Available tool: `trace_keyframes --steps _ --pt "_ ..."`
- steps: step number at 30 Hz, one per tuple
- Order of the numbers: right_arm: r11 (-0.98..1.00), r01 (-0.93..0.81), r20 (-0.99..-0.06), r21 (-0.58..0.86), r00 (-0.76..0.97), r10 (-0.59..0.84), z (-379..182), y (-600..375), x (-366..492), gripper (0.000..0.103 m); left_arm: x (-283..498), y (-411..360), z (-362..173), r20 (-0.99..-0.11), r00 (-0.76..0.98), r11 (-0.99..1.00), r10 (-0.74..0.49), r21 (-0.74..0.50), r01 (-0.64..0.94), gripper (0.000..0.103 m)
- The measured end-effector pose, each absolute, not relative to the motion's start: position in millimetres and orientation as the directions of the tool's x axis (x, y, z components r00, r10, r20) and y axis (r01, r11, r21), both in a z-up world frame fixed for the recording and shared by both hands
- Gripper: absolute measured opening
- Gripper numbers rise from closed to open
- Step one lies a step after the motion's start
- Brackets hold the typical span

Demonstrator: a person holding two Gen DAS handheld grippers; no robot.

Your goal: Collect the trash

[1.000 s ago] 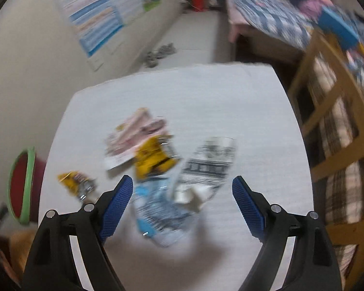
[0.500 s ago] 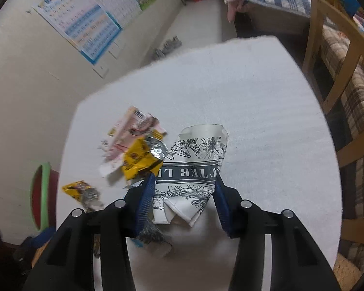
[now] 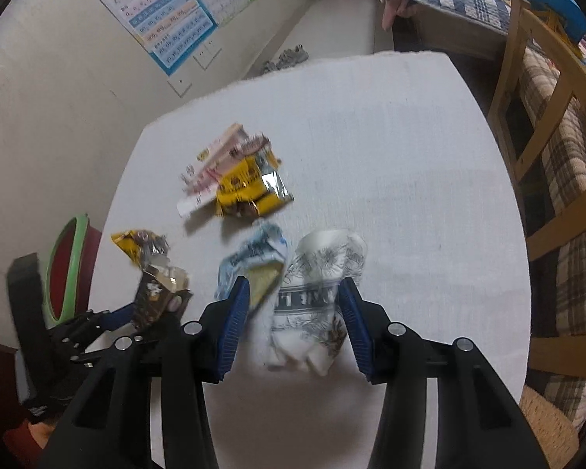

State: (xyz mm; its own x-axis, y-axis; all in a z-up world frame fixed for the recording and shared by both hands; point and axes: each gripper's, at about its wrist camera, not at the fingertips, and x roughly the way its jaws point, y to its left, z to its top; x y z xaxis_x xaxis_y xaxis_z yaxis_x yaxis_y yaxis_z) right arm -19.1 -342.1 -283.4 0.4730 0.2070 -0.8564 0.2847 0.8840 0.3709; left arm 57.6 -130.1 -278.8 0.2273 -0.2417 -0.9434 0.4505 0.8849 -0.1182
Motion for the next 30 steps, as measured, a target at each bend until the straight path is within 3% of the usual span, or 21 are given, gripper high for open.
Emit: trace_keyframes --steps 4,9,13,14,15,16,17,18,30 --pt "0.894 0.287 -0.87 0.343 0.455 0.188 -288.7 -340.4 -22.5 0.047 45.0 -110.6 -269.0 -0.94 0.241 0.897 -0.241 -0.122 0.424 0.053" --pt "0.876 0.325 -0.874 0.358 0.445 0.192 -300.1 -345.1 -21.7 0.066 35.2 -92.3 -270.7 -0.944 0.256 0.905 -0.209 -0.087 0.417 0.053" --pt "0.867 0.358 -0.889 0.347 0.421 0.182 -312.0 -347.4 -16.2 0.067 37.5 -87.4 -278.6 -0.948 0.235 0.915 -0.212 -0.109 0.389 0.054" --pt "0.865 0.36 -0.889 0.35 0.418 0.186 -314.3 -346.9 -16.3 0.065 37.6 -87.6 -280.4 -0.949 0.23 0.916 -0.214 -0.113 0.385 0.054" --pt "0.864 0.361 -0.889 0.351 0.419 0.186 -315.7 -346.0 -18.1 0.053 37.3 -88.4 -282.0 -0.95 0.225 0.915 -0.215 -0.116 0.386 0.054" --pt "0.864 0.361 -0.888 0.351 0.422 0.184 -315.3 -345.4 -19.2 0.053 35.9 -87.9 -283.1 -0.951 0.222 0.914 -0.216 -0.117 0.39 0.054" --pt "0.863 0.361 -0.884 0.354 0.431 0.182 -313.7 -345.2 -22.2 0.046 35.6 -89.7 -284.0 -0.951 0.221 0.912 -0.216 -0.116 0.393 0.054" --pt "0.861 0.361 -0.88 0.357 0.44 0.181 -311.7 -345.7 -24.8 0.032 34.8 -90.5 -284.6 -0.951 0.222 0.912 -0.215 -0.114 0.395 0.054" --pt "0.867 0.327 -0.858 0.376 0.476 0.192 -294.2 -340.7 -34.2 0.029 31.8 -78.9 -258.5 -0.925 0.286 0.919 -0.251 -0.135 0.371 0.051"
